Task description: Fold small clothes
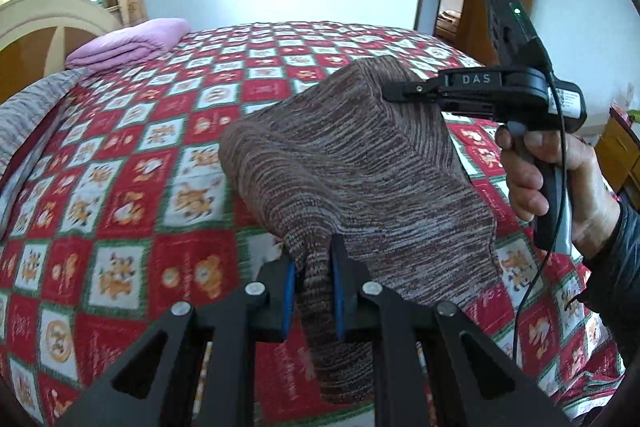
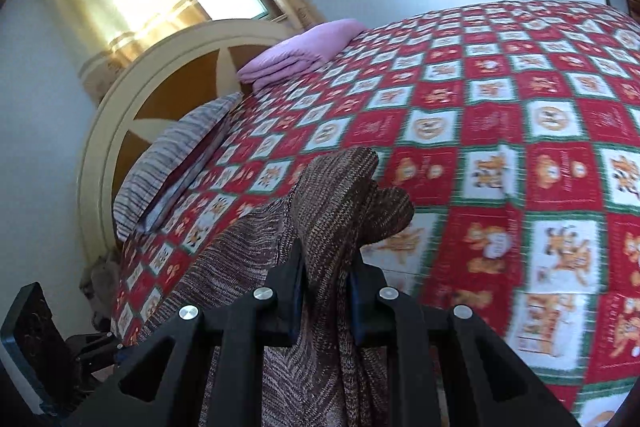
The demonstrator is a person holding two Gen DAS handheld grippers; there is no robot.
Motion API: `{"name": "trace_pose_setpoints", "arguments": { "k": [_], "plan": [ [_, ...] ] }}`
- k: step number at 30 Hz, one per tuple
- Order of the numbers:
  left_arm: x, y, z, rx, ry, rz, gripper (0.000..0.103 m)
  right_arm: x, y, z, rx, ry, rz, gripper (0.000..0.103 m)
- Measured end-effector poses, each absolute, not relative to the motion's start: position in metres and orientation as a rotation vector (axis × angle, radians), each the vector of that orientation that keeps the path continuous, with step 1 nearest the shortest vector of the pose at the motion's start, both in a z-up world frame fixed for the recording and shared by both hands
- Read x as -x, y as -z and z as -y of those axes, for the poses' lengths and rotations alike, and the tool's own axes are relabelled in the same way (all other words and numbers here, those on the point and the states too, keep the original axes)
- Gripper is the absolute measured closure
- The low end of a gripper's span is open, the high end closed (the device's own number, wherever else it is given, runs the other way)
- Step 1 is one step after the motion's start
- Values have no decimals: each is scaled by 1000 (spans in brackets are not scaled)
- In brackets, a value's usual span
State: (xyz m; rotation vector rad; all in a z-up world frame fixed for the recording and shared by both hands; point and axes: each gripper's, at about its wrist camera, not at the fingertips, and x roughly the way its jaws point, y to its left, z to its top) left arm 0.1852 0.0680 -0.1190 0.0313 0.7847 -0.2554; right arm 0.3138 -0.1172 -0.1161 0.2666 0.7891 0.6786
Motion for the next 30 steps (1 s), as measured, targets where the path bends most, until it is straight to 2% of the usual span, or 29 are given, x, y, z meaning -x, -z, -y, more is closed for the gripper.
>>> {"name": "trace_pose_setpoints", "arguments": {
  "k": [15,30],
  "plan": [
    [-164,121,-125,-3,131,-754,87,-329,116,11,-177,-816,-840,85],
    [-155,149,-137,-14,82,-797,87,-341,151,-24,-139,-829,-924,85]
  ]
}}
